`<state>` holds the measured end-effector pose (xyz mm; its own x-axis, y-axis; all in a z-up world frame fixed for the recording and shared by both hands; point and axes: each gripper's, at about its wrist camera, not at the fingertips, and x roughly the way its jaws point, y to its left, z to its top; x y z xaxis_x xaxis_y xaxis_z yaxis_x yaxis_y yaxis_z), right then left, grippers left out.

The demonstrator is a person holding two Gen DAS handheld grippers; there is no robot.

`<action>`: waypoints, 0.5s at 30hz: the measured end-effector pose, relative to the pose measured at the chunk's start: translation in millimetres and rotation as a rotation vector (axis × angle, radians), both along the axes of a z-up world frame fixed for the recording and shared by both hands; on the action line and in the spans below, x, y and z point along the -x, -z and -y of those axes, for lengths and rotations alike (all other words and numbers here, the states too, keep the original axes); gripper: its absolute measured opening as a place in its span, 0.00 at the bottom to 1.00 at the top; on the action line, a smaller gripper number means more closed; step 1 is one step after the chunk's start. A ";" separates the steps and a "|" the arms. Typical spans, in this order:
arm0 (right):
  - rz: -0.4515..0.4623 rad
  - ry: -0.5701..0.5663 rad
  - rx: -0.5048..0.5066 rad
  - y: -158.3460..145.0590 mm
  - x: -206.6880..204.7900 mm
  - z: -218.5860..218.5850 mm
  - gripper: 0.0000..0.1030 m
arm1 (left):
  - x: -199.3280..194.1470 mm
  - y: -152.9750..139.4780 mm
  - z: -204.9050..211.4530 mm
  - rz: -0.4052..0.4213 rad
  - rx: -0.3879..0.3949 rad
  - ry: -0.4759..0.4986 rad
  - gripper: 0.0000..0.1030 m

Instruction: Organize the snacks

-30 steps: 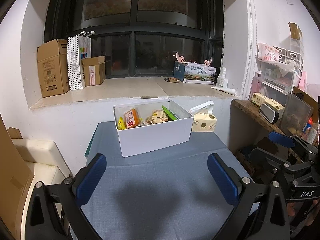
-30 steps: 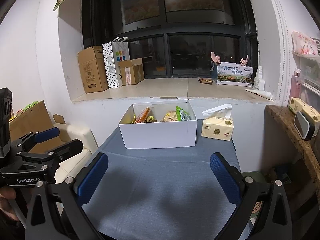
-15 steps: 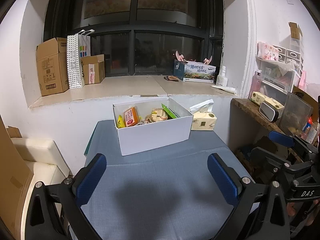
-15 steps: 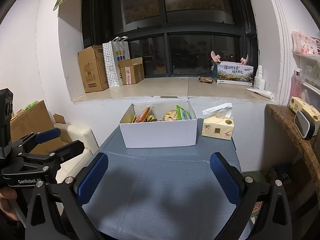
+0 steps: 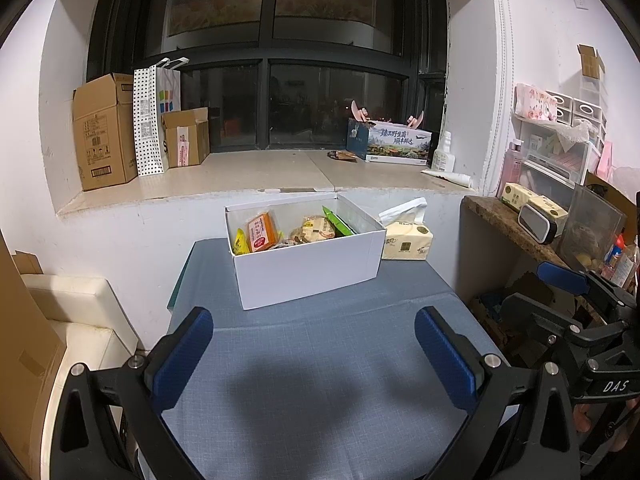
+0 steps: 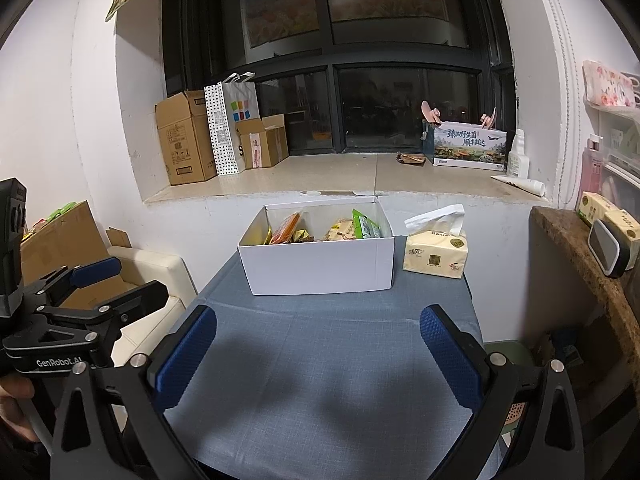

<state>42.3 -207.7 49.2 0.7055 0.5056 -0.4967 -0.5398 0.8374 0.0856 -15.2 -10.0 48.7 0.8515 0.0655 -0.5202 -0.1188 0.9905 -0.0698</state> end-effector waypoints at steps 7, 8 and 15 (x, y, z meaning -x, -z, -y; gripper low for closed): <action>-0.003 -0.001 0.002 -0.2 0.4 -1.4 1.00 | 0.3 0.9 0.9 -0.004 0.001 0.002 1.00; -0.003 -0.002 0.002 0.1 0.8 -1.5 1.00 | -0.1 0.9 1.2 -0.004 0.001 0.002 1.00; -0.005 -0.006 0.003 0.9 1.2 -1.6 1.00 | 0.1 1.4 0.7 -0.006 0.001 0.003 1.00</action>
<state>41.1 -206.1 48.3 0.7000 0.5079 -0.5020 -0.5440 0.8347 0.0859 -15.3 -10.7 47.3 0.8487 0.0624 -0.5252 -0.1160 0.9908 -0.0697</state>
